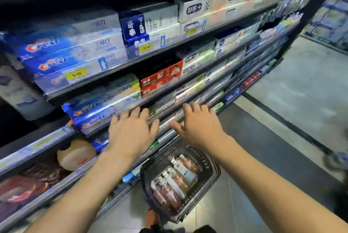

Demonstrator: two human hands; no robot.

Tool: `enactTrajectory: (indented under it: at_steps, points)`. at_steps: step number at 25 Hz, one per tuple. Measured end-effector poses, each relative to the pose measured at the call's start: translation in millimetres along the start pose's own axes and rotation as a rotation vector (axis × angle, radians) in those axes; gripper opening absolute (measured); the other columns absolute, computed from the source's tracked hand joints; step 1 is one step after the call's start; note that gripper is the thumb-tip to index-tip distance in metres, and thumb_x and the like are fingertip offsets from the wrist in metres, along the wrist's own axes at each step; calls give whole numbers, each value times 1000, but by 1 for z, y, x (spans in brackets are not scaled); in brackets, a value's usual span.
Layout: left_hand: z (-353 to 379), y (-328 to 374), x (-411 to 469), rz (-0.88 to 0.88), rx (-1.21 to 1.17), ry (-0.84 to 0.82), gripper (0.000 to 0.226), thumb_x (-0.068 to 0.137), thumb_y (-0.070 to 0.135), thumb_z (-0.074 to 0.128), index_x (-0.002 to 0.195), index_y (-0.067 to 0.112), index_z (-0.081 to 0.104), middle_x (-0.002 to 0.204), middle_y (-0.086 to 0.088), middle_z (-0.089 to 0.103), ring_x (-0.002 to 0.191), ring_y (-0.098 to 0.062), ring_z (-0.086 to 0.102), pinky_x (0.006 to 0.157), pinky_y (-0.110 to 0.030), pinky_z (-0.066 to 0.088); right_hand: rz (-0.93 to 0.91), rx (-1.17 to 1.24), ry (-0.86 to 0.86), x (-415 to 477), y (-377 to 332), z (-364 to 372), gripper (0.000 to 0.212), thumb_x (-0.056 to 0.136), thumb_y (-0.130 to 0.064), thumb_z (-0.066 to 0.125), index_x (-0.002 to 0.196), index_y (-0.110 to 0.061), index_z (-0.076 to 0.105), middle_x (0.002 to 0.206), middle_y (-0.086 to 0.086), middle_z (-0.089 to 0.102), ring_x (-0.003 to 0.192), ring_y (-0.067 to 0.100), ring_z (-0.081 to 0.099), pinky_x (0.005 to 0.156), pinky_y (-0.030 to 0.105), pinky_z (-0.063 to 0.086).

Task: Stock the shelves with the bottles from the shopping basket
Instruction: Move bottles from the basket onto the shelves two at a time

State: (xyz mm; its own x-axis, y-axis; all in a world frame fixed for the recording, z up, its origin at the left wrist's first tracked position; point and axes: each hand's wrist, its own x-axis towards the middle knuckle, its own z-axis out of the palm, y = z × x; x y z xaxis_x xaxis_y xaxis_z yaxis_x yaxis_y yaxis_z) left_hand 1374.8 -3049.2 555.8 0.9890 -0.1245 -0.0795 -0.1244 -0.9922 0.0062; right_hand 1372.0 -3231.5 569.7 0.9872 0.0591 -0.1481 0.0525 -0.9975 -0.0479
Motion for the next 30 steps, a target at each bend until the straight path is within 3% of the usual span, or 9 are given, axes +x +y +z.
enactTrajectory:
  at_steps: [7, 13, 17, 20, 23, 26, 30]
  points:
    - [81, 59, 47, -130, -4, -179, 63, 99, 61, 25, 146, 25, 43, 151, 0, 48, 137, -26, 44, 110, -44, 36, -89, -14, -174, 72, 70, 72, 77, 98, -69, 35, 146, -9, 38, 145, 19, 48, 133, 42, 45, 106, 54, 40]
    - [160, 114, 54, -407, -138, -294, 60, 98, 59, 31, 141, 21, 48, 141, -5, 57, 130, -32, 51, 106, -45, 38, -294, -13, -329, 119, 112, 148, 78, 101, -65, 34, 154, -7, 28, 152, 20, 42, 140, 40, 38, 110, 54, 37]
    - [249, 128, 51, -624, -391, -406, 63, 93, 60, 42, 139, 16, 44, 139, -12, 57, 130, -35, 49, 104, -46, 41, -335, 21, -413, 136, 120, 231, 76, 100, -64, 38, 152, -9, 31, 150, 18, 44, 139, 38, 39, 109, 50, 38]
    - [336, 127, 45, -867, -696, -402, 80, 78, 71, 47, 135, 15, 44, 130, -18, 61, 121, -39, 55, 98, -46, 48, -259, 123, -492, 142, 123, 311, 77, 98, -64, 46, 150, -9, 33, 146, 17, 47, 136, 37, 42, 108, 47, 40]
    - [429, 128, 38, -1131, -937, -338, 88, 67, 73, 65, 134, 20, 45, 122, -10, 67, 113, -32, 63, 96, -44, 52, -152, 229, -561, 145, 126, 400, 86, 94, -66, 52, 153, -9, 29, 154, 16, 40, 141, 37, 39, 112, 47, 39]
    - [557, 133, 25, -1290, -1066, -278, 93, 53, 82, 74, 126, 28, 54, 114, 3, 70, 104, -19, 69, 94, -40, 55, -57, 283, -635, 145, 130, 496, 93, 91, -66, 58, 157, -10, 23, 162, 16, 29, 147, 36, 32, 118, 47, 33]
    - [677, 139, 20, -1467, -1109, -337, 118, 38, 91, 73, 130, 19, 55, 118, 0, 68, 108, -21, 67, 97, -45, 55, 48, 314, -650, 147, 137, 608, 104, 80, -77, 60, 157, -19, 22, 156, 13, 35, 143, 35, 36, 114, 52, 40]
